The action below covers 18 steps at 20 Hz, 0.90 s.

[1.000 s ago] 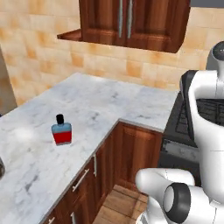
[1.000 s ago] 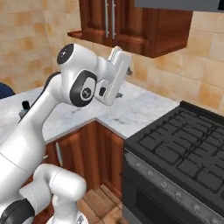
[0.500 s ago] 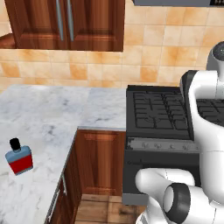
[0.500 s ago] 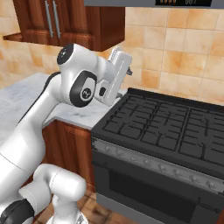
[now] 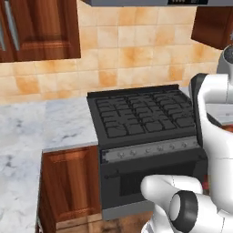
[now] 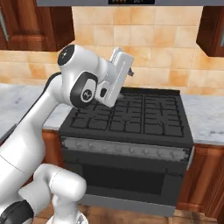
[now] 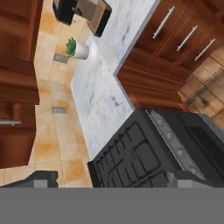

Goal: Open the cabinet directly in front. Then move the liquor and the mug to the dining counter with the jar on it.

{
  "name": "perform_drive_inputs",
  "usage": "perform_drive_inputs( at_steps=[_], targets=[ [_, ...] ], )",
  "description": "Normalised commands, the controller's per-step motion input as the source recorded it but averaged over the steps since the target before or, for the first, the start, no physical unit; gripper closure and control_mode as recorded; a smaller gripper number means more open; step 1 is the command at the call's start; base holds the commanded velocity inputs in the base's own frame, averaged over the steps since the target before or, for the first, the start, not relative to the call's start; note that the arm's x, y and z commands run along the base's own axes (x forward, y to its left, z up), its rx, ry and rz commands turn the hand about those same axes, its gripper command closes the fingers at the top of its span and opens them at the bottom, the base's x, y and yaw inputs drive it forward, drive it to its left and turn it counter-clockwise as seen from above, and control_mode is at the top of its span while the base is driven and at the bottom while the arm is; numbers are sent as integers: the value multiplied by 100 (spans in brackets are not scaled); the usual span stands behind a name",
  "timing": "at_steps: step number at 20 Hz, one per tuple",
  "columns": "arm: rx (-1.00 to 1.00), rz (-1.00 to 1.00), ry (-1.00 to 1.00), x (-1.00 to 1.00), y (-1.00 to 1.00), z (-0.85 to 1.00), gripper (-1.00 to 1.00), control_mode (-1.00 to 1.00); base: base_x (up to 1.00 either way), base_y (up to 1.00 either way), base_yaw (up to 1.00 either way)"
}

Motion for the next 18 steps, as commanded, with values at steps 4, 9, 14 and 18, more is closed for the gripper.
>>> perform_drive_inputs(
  at_steps=[4,9,14,18],
  targets=[
    [0,0,0,0,0,0,-100,100,0,-30,-44],
    [0,0,0,0,0,0,-100,100,0,-35,-42],
    [0,0,0,0,0,0,-100,100,1,-38,-42],
    [0,0,0,0,0,0,-100,100,7,-34,-41]
  ],
)
